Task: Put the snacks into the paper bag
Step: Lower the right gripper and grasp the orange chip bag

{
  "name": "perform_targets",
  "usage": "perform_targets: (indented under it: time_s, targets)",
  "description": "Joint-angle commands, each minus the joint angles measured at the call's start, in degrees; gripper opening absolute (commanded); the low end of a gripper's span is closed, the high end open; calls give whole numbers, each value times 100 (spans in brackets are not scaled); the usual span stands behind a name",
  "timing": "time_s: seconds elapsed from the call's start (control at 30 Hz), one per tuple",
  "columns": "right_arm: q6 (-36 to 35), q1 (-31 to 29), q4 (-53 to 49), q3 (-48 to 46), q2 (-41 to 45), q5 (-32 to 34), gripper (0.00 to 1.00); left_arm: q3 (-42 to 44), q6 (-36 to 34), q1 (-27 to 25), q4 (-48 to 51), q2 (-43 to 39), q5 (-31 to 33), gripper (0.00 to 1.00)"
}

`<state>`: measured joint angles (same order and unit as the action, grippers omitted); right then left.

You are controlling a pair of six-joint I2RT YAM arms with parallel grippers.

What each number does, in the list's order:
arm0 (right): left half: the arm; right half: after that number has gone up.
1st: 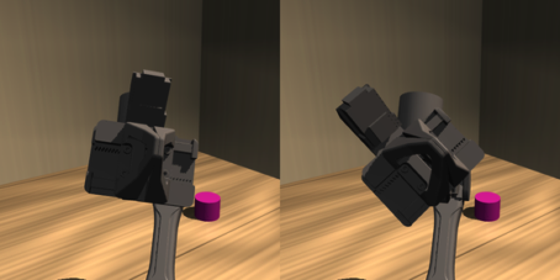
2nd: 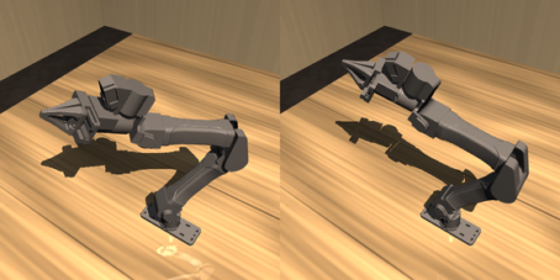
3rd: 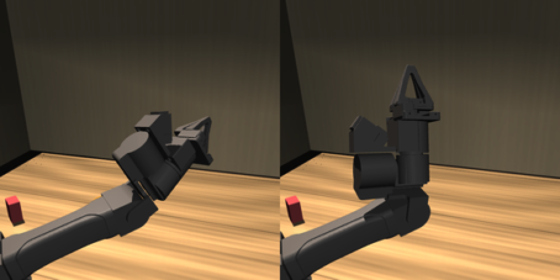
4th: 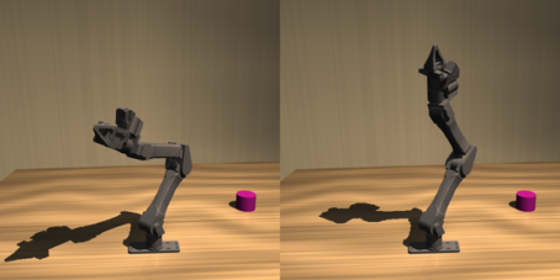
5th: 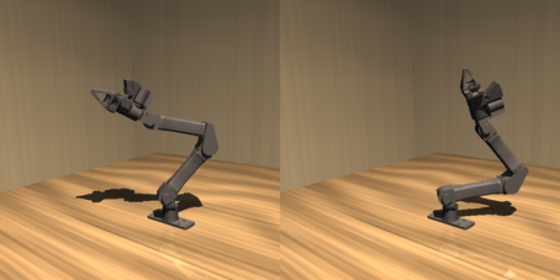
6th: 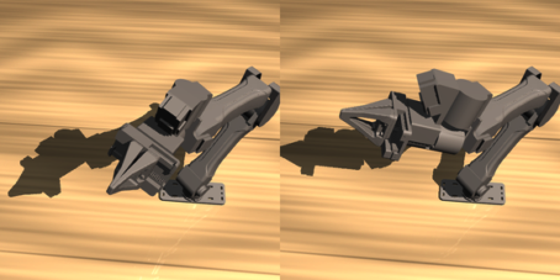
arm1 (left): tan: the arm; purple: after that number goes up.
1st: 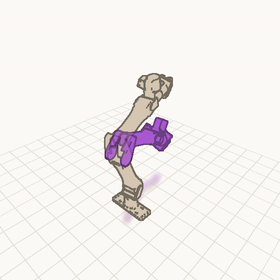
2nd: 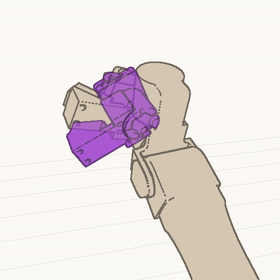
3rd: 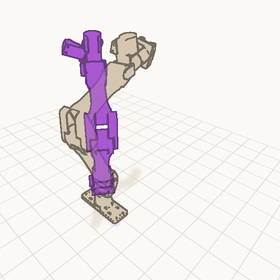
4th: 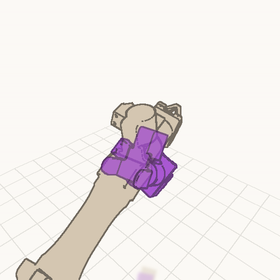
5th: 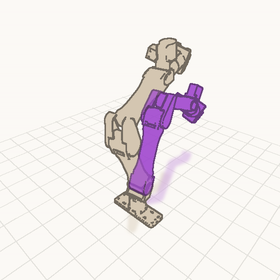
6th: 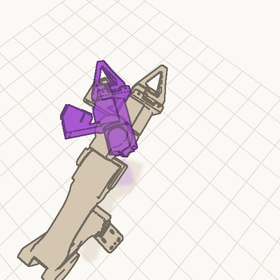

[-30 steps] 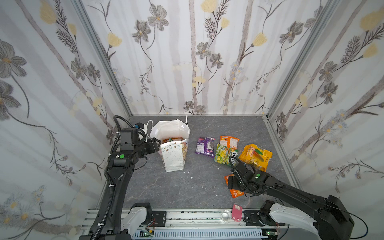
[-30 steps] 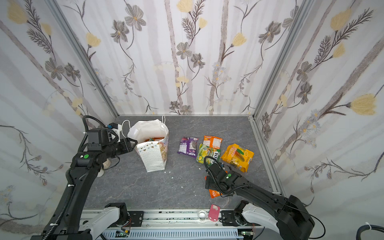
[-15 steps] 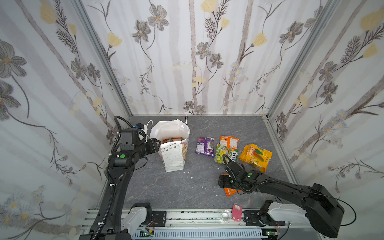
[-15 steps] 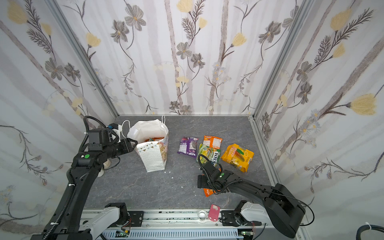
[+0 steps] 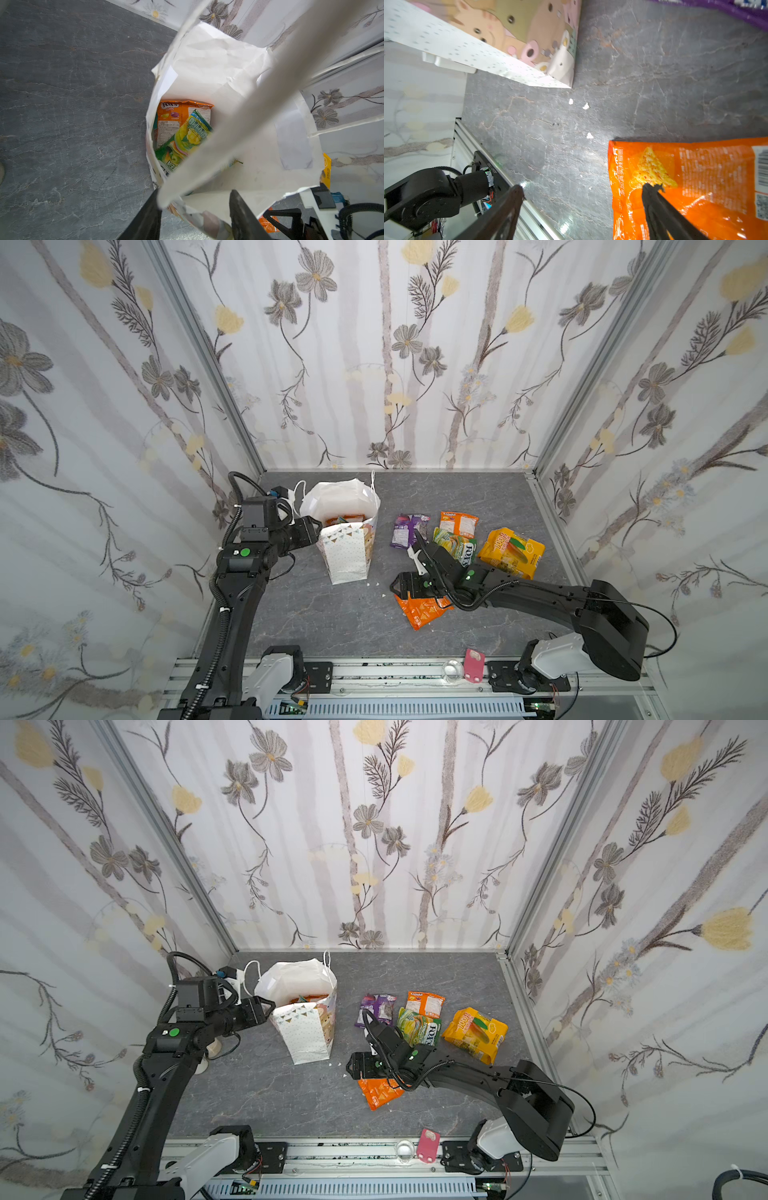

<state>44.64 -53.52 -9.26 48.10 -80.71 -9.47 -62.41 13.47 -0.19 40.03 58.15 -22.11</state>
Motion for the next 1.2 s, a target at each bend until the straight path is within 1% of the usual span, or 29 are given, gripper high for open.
perform_targets:
  time_s: [0.0,0.07,0.13,0.27,0.37,0.47,0.77,1.17]
  targets:
    - [-101,173,-724,-116,344,493,88,36,-38,0,-114,-23,55,51]
    - [-70,330,-979,-360,670,674,86,45,-42,1,-110,-14,57,51]
    - [-44,486,-1201,-684,1012,776,83,36,-47,0,-117,3,60,51]
    - [-76,591,-1631,-1066,1536,985,78,8,-40,2,-142,40,60,51]
    - [-96,597,-1728,-1292,1713,953,76,8,-17,1,-179,65,37,51]
    - [-100,595,-1548,-1533,1835,948,76,8,-16,1,-183,75,15,51]
    - [-129,597,-714,-1892,1660,606,72,1,-27,3,-120,-14,108,51]
    - [-158,612,-116,-2171,1493,566,65,40,-12,-1,-135,-23,74,51]
